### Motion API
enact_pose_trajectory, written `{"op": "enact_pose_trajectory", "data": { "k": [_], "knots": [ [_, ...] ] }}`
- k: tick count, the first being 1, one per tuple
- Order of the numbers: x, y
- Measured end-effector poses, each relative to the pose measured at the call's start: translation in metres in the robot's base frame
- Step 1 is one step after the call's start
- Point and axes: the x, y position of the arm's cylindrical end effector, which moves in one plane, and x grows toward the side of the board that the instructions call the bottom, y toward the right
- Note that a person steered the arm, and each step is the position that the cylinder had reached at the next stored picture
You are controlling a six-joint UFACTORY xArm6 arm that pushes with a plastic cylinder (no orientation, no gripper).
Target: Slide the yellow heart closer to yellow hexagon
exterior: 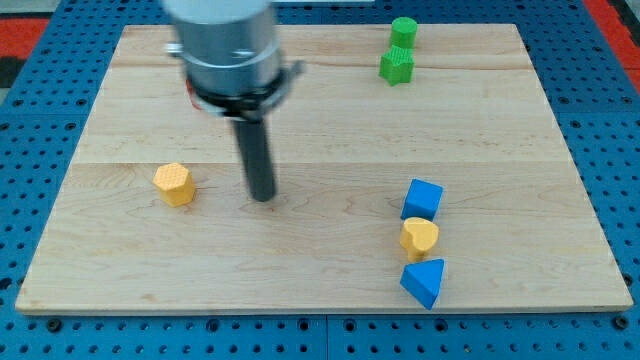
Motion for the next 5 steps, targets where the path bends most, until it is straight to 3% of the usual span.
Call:
{"op": "enact_pose_trajectory", "data": {
  "k": [1,2,5],
  "knots": [
    [0.007,0.039],
    [0.041,0.056],
    [0.034,0.152]
  ]
}}
